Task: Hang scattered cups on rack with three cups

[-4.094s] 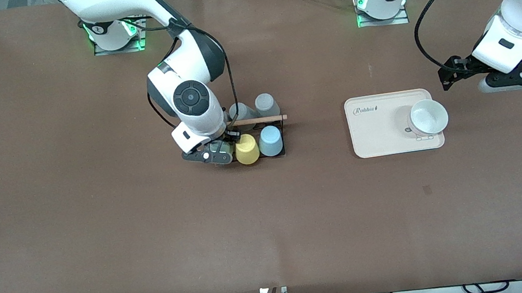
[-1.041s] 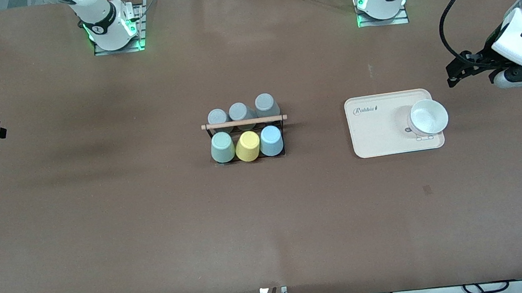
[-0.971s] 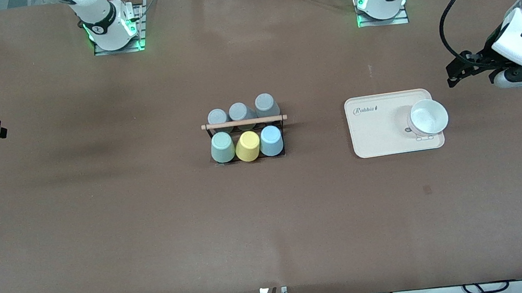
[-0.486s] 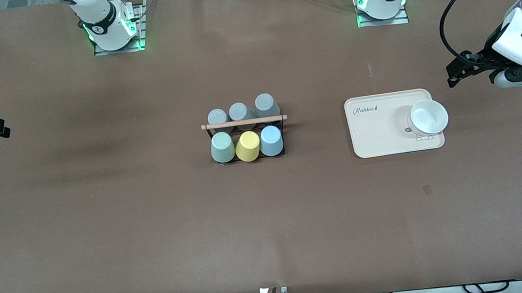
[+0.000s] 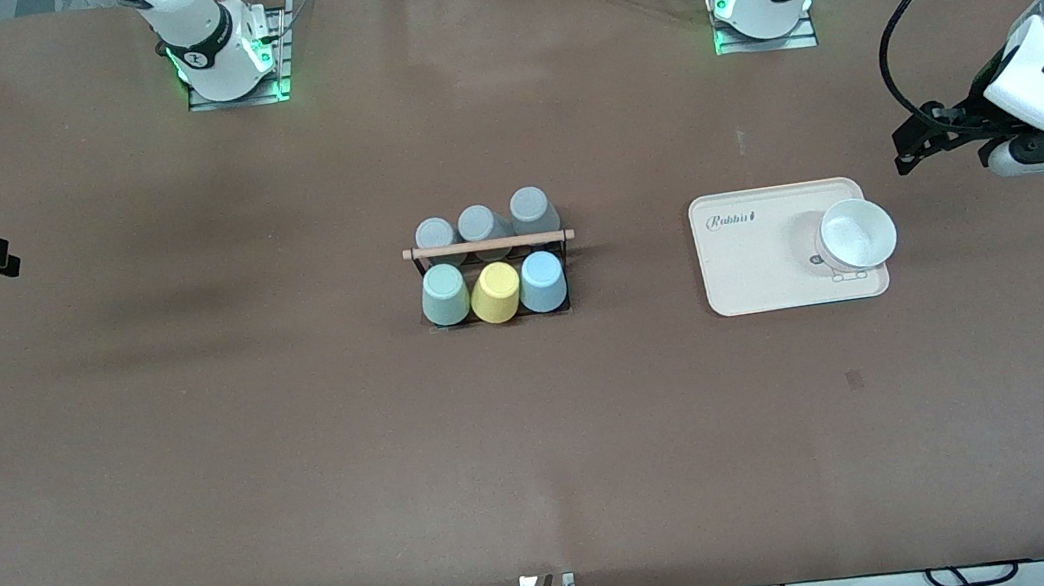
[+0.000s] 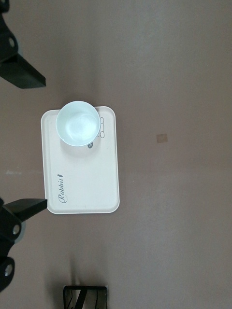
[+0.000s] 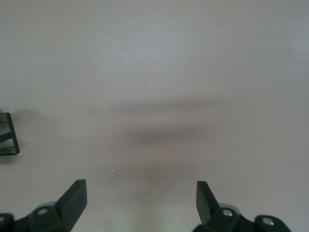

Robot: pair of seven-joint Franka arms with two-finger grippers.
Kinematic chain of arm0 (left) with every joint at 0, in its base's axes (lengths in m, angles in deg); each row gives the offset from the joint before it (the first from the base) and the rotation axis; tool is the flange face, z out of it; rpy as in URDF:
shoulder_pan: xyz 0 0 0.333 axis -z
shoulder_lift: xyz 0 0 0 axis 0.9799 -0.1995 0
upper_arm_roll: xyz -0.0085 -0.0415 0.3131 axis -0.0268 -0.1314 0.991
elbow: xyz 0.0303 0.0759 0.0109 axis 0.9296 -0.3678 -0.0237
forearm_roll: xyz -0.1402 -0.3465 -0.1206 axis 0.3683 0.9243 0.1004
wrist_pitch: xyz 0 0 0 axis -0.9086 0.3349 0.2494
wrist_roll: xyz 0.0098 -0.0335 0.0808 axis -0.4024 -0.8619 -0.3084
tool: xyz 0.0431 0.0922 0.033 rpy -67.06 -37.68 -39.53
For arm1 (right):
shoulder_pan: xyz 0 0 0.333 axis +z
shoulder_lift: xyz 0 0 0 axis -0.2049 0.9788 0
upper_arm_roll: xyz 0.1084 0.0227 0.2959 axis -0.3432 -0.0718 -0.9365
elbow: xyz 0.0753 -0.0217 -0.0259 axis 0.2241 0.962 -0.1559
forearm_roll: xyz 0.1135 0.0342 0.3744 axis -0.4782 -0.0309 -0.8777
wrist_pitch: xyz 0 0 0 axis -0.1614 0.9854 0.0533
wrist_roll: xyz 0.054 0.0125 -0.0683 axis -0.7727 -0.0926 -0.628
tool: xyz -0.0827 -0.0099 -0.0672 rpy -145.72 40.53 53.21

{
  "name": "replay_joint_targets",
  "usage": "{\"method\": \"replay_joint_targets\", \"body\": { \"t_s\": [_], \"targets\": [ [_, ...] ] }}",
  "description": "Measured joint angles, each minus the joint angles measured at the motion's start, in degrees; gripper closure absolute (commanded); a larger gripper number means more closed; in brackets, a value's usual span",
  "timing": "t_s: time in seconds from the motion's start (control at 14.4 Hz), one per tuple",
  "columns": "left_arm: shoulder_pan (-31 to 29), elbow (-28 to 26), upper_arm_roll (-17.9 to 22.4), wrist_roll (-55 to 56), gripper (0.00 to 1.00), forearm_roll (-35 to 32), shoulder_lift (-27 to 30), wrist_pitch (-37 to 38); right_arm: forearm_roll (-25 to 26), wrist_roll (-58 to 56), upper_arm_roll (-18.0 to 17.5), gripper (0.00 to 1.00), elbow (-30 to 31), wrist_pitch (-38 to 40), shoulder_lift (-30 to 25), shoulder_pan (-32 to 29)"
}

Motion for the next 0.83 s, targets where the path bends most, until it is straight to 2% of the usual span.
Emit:
{"method": "replay_joint_targets", "body": {
  "t_s": [0.83],
  "targets": [
    [0.0,0.8,0.0,0.0,0.00,0.0,0.0,0.0,0.0,0.0,0.0,0.00,-0.2,-0.2,0.3,0.0]
  ]
}}
